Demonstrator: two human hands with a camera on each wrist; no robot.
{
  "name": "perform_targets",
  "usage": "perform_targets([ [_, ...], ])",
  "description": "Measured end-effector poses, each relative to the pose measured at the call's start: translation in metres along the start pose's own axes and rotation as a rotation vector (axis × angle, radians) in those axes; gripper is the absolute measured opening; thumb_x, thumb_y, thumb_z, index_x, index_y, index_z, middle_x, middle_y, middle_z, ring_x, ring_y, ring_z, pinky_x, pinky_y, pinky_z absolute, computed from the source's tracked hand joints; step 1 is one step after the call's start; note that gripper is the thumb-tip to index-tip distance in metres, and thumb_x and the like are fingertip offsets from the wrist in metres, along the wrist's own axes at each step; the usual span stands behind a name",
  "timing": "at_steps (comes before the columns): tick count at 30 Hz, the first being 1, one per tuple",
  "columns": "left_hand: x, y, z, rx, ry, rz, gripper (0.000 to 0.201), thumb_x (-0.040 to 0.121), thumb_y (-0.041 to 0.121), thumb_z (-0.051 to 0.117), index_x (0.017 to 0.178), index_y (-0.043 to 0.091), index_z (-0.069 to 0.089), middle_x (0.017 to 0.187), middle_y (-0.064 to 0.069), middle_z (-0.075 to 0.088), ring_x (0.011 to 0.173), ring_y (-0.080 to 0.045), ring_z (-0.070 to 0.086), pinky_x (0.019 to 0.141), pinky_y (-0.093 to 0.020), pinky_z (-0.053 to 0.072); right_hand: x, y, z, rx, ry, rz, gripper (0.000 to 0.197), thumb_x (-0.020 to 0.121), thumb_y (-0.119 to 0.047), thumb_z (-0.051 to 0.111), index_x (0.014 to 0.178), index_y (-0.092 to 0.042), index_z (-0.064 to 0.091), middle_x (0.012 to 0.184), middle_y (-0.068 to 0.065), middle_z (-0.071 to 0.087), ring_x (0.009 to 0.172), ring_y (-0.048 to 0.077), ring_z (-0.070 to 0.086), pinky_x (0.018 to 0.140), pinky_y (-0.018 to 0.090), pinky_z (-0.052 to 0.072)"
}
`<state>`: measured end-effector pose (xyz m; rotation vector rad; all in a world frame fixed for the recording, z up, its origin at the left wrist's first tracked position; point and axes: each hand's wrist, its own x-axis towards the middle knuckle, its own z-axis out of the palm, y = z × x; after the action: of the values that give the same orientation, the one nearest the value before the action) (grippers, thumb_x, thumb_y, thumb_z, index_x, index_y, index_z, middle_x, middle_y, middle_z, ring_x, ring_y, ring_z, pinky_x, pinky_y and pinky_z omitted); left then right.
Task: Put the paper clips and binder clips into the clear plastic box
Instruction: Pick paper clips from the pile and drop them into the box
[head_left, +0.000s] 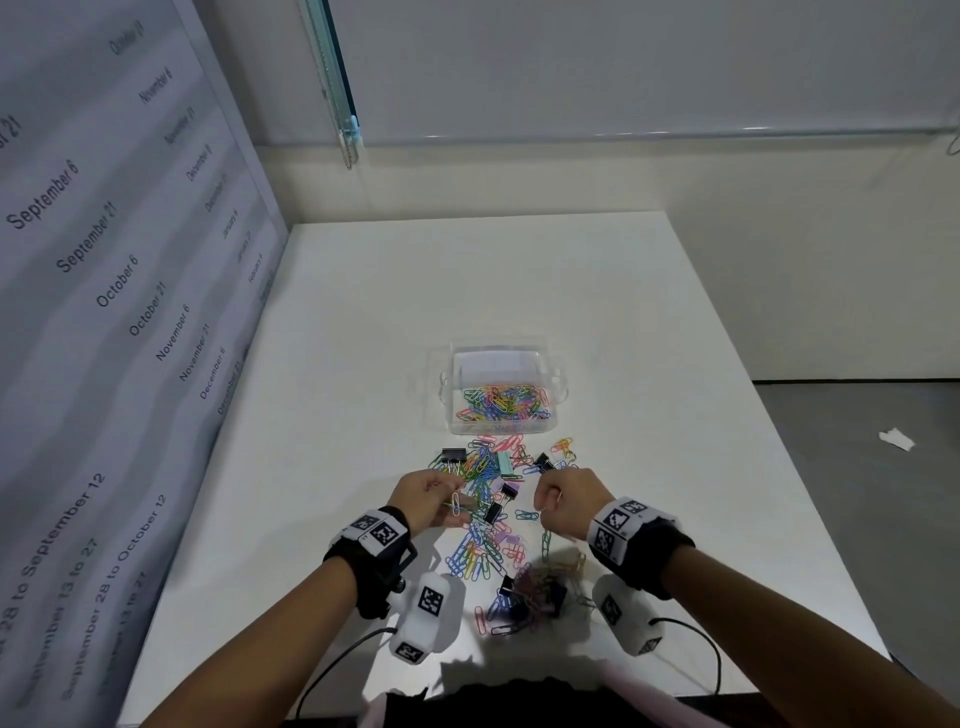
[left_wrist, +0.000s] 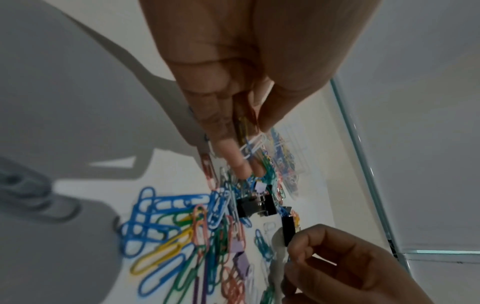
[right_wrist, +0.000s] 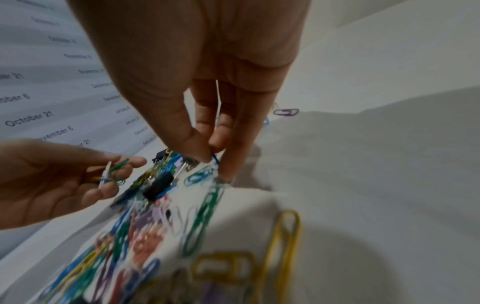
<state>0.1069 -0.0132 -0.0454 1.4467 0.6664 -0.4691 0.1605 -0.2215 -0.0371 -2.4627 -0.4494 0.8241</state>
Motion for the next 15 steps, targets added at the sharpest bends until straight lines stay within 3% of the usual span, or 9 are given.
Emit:
perform_targets([
  [4,0.003,0.012,0.001,0.015,-0.007,0.047,0.014,0.089,-0.008,0.051,0.098,-0.003,0.06,0.086,-0.019,0.066,0.048,-0.009,0.066,0.054,-0.018,0.058,0.01,-0.01,-0.022,0.078,0.014,-0.002,0.028,0.075,-0.001,0.045,0.061,-0.022,0.057,0.068,-0.003,0.062,0.054,0.014,0.061,0.055,0.022,0.052],
  [7,0.005,0.028,0.005,0.024,-0.025,0.093,0.017,0.087,-0.011,0.053,0.086,0.003,0.062,0.087,-0.016,0.067,0.054,-0.007,0.069,0.057,-0.017,0.058,0.023,-0.018,-0.042,0.119,0.097,-0.013,0.025,0.082,-0.003,0.047,0.071,-0.019,0.063,0.074,0.0,0.066,0.06,0.017,0.067,0.06,0.026,0.058],
  [12,0.016,0.069,0.013,0.012,-0.002,0.153,0.017,0.089,-0.008,0.051,0.103,-0.009,0.06,0.083,-0.01,0.067,0.055,-0.004,0.068,0.055,-0.012,0.056,0.047,-0.034,-0.071,0.245,0.256,-0.015,0.019,0.087,-0.006,0.054,0.084,-0.02,0.065,0.085,0.001,0.068,0.067,0.019,0.07,0.069,0.038,0.061],
  [15,0.025,0.093,0.02,0.05,0.027,0.224,0.022,0.091,-0.006,0.049,0.11,-0.008,0.058,0.095,-0.015,0.067,0.055,-0.003,0.067,0.057,-0.013,0.056,0.053,-0.037,-0.08,0.319,0.333,-0.017,0.018,0.084,-0.005,0.056,0.094,-0.018,0.063,0.094,0.002,0.067,0.064,0.024,0.07,0.073,0.041,0.06],
])
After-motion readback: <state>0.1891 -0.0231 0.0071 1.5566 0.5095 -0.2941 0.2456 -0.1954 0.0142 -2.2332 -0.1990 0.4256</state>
